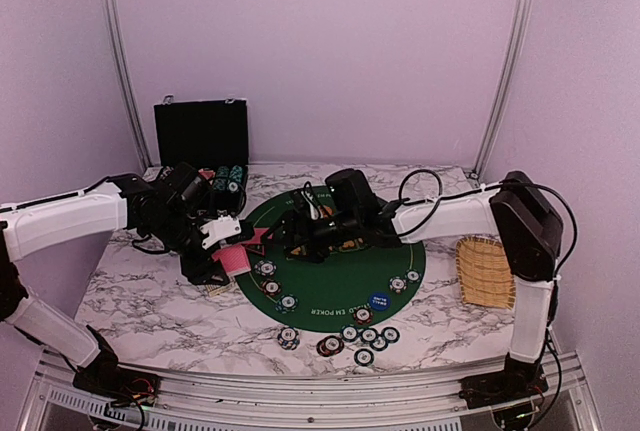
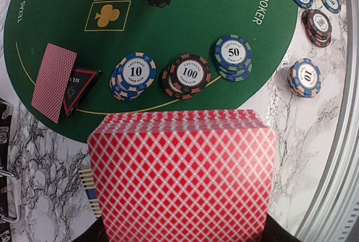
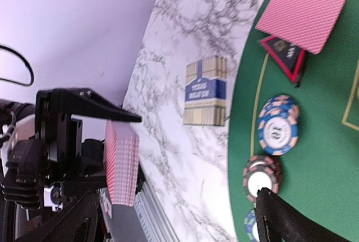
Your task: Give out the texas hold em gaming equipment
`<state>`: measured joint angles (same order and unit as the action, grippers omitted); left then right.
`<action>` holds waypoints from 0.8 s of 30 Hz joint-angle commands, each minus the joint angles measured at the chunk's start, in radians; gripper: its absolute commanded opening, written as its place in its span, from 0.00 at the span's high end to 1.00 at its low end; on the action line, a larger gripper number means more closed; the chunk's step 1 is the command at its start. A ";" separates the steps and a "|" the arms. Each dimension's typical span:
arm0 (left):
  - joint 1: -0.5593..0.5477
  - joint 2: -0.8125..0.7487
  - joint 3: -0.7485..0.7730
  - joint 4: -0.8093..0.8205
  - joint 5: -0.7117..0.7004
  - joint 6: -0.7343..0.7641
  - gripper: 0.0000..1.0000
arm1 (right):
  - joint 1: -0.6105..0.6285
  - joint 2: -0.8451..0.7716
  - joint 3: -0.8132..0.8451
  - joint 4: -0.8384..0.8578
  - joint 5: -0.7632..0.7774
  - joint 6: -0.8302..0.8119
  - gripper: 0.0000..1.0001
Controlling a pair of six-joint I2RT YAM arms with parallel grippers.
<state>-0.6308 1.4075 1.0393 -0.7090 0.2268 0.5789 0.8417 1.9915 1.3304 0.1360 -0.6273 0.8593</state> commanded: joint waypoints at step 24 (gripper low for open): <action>-0.004 0.021 0.092 0.001 0.013 -0.012 1.00 | 0.077 0.087 0.044 0.286 -0.135 0.189 0.08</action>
<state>-0.6312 1.4227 1.0874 -0.7082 0.2272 0.5785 0.9012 2.0586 1.3231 0.3740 -0.7486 1.0264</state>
